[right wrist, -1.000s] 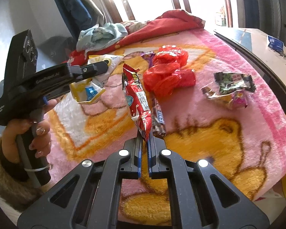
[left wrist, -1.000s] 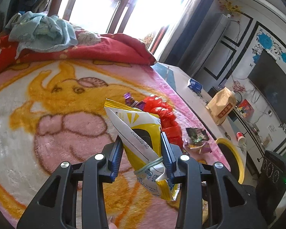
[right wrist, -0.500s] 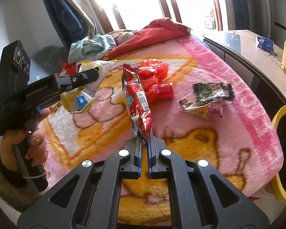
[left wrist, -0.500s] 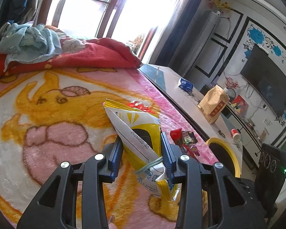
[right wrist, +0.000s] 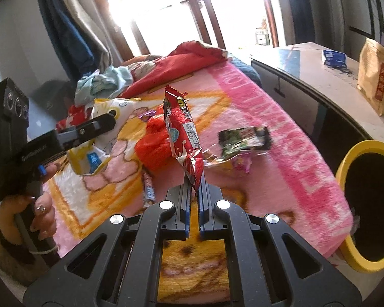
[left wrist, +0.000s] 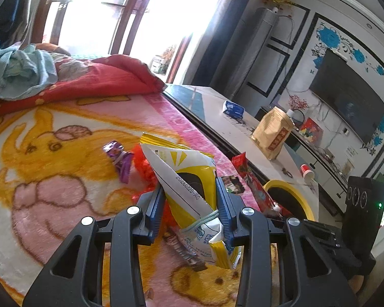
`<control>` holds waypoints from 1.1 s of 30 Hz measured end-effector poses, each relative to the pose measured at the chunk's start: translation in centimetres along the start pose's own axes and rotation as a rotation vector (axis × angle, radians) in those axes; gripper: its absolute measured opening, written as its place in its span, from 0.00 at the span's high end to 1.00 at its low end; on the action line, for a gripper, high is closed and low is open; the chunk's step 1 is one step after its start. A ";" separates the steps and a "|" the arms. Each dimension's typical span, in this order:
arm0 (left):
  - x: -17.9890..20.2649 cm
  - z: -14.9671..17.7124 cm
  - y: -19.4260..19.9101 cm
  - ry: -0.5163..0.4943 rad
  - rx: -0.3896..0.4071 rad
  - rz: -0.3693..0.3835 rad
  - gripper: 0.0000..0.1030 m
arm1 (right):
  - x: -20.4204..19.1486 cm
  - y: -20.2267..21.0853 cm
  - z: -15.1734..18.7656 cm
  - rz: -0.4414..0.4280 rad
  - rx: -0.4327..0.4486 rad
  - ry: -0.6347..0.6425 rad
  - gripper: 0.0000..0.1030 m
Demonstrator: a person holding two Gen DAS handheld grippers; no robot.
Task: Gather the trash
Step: 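Lift and carry the chip bag and red wrapper over the yellow bin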
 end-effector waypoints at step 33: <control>10.3 0.8 -4.7 -0.148 -0.050 0.151 0.65 | 10.6 5.2 -2.1 0.176 0.115 -0.157 0.98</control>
Point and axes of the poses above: each gripper's, at about its wrist camera, not at the fingertips, and y roughly against the way its jaws point, x to its right, z to its underside, the point moved 10 cm from there along -y, roughly the way its jaws point, and after that the axes turned 2 degrees about y, right-handed, at the moved point
